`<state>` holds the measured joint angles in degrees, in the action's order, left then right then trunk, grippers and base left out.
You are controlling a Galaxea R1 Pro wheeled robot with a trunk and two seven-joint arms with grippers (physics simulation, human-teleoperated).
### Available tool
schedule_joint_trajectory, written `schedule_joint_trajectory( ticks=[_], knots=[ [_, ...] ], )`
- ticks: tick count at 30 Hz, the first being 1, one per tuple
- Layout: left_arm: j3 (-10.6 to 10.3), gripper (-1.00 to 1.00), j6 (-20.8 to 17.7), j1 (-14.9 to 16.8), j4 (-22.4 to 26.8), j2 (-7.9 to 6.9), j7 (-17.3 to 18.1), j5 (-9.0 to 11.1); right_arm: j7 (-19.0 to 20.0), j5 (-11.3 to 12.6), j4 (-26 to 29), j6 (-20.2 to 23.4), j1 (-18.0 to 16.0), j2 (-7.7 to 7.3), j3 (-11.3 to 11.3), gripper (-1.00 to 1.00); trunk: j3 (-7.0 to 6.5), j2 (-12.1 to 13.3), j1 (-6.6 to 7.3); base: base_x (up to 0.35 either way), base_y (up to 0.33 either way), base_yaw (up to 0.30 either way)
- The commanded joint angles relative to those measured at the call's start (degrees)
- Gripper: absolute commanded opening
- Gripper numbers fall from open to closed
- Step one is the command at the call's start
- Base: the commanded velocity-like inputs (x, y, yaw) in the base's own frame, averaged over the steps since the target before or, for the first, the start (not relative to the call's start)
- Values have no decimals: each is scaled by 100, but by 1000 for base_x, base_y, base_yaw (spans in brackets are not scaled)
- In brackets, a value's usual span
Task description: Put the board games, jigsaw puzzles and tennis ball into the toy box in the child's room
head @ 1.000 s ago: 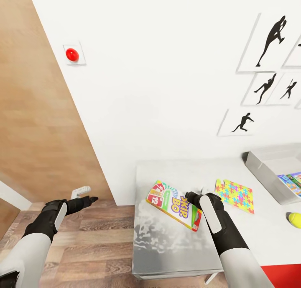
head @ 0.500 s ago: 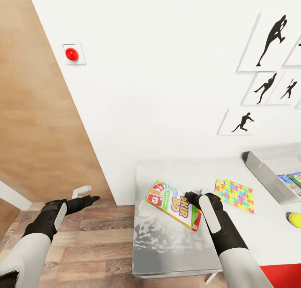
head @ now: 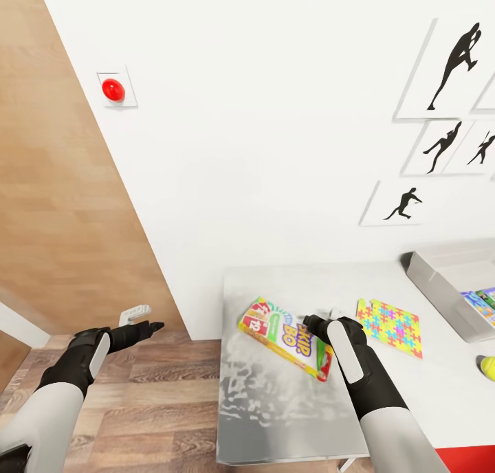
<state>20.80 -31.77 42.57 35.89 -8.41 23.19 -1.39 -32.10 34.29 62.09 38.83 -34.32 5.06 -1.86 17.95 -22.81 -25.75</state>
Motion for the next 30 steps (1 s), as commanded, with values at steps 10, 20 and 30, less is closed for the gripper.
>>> schedule_joint_trajectory(
  ticks=[10, 20, 30],
  knots=[
    [23, 100, -40, 5, 6, 6, 33, -19, -51, 60, 5, 10, -5, 4, -11, 100, 11, -11, -3, 0, 0, 0],
    [23, 100, -40, 5, 6, 1, 36, -16, -51, 60, 5, 10, -5, 7, -8, 100, 11, -11, -3, -76, 33, 0],
    [23, 100, -40, 5, 6, -3, 36, -16, -51, 60, 5, 10, -5, 5, -7, 100, 11, -11, -3, -35, 12, 0]
  ],
)
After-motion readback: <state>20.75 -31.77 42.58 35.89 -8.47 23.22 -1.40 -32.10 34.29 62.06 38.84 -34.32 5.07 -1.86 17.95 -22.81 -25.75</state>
